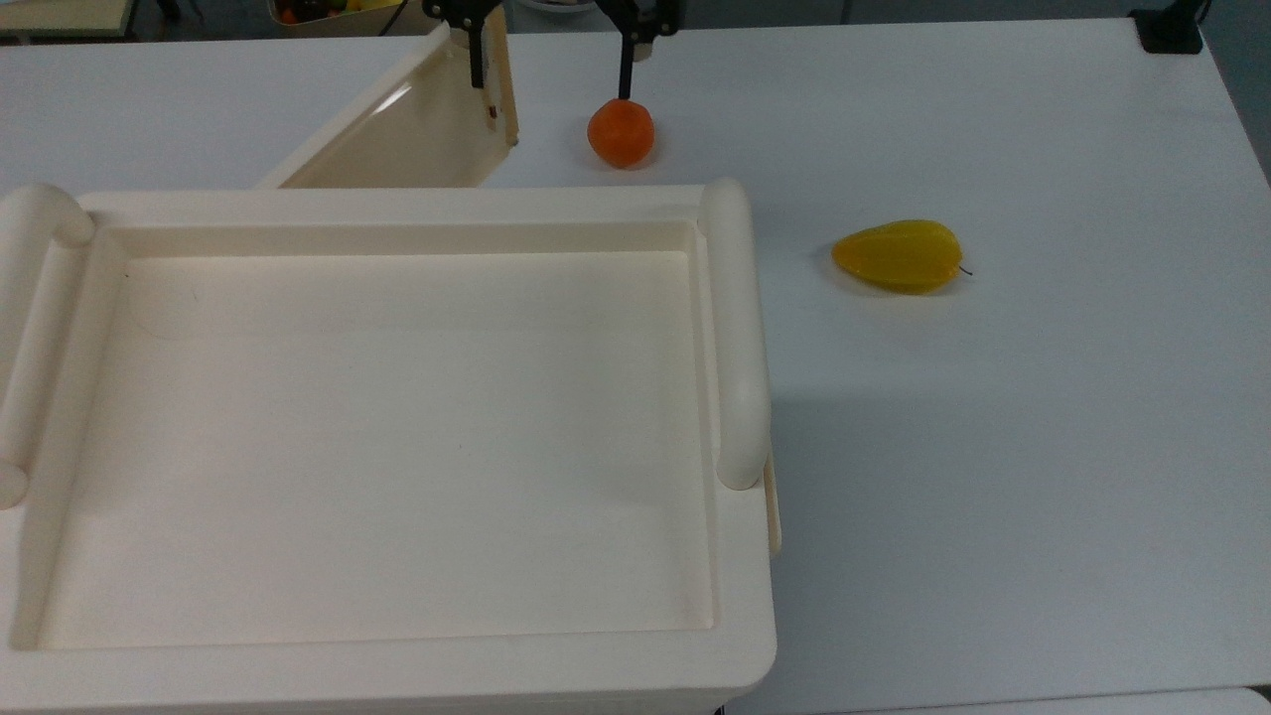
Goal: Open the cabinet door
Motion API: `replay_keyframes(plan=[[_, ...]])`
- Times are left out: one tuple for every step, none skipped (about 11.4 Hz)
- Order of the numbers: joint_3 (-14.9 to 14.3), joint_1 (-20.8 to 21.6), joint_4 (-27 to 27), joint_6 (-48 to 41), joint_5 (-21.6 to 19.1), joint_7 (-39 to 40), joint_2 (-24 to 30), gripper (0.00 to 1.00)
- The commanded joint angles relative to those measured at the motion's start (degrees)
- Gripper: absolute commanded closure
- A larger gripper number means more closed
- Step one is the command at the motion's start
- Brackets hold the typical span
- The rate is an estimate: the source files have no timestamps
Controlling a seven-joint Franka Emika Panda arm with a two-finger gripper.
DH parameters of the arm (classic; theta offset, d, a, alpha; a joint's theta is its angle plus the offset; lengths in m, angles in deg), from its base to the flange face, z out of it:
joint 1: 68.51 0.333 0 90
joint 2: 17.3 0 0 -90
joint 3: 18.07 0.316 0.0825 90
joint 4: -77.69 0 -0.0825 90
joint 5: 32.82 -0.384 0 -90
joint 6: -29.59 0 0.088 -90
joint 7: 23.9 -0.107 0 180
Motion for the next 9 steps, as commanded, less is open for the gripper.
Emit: replay_keyframes(plan=[[-0.3, -1.5, -1.3, -7.8, 0.0, 6.7, 2.5, 0.00], [-0.3, -1.8, -1.4, -9.3, 0.0, 7.0, 2.5, 0.00], [-0.3, -2.3, -1.5, -10.2, 0.0, 7.0, 2.5, 0.00], [-0.3, -2.7, -1.9, -12.1, -0.1, 7.1, 2.5, 0.00], [-0.2, -3.1, -2.7, -13.0, -0.1, 6.9, 2.5, 0.00], [-0.1, -3.3, -4.4, -13.4, -0.1, 6.1, 2.7, 0.00], [-0.1, -3.3, -6.5, -13.5, -0.1, 4.7, 3.1, 0.00], [-0.1, -3.4, -8.6, -13.4, 0.0, 2.9, 3.7, 0.00], [-0.1, -3.8, -10.4, -13.2, 0.0, 2.0, 4.1, 0.00]])
